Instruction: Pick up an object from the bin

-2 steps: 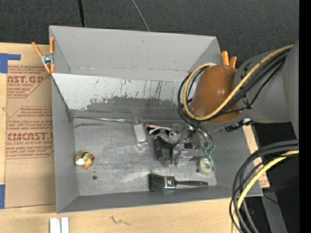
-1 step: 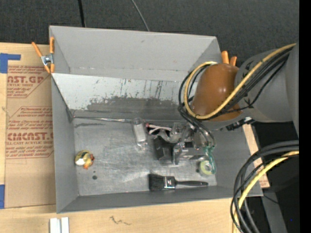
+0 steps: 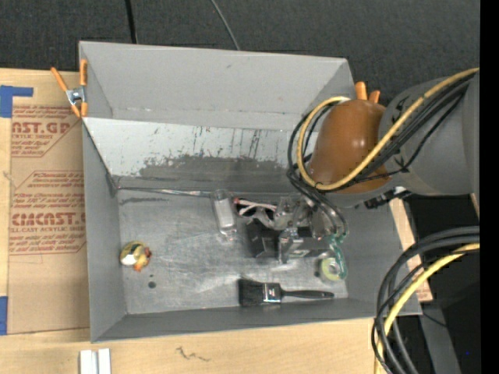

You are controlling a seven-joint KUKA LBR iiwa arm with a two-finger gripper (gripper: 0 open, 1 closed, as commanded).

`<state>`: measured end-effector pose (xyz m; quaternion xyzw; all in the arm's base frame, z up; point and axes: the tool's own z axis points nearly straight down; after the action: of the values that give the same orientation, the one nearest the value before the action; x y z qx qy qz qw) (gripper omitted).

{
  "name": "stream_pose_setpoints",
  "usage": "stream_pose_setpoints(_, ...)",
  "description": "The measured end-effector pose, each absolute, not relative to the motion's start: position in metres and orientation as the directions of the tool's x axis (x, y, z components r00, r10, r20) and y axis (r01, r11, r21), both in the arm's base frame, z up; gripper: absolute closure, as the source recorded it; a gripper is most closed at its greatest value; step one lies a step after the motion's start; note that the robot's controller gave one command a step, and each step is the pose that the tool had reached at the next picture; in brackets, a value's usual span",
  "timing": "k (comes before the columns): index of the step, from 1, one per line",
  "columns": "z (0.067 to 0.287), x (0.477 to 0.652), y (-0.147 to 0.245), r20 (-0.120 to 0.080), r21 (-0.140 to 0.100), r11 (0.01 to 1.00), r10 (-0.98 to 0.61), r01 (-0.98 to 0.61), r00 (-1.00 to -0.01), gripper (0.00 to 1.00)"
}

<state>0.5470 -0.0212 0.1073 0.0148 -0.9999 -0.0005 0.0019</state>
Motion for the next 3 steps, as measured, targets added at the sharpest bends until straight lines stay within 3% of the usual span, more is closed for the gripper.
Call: stream_pose_setpoints(3, 0.133, 0.545, -0.021, 0.008, 0.001, 1.0, -0.029, -0.029, -1.0, 1.0)
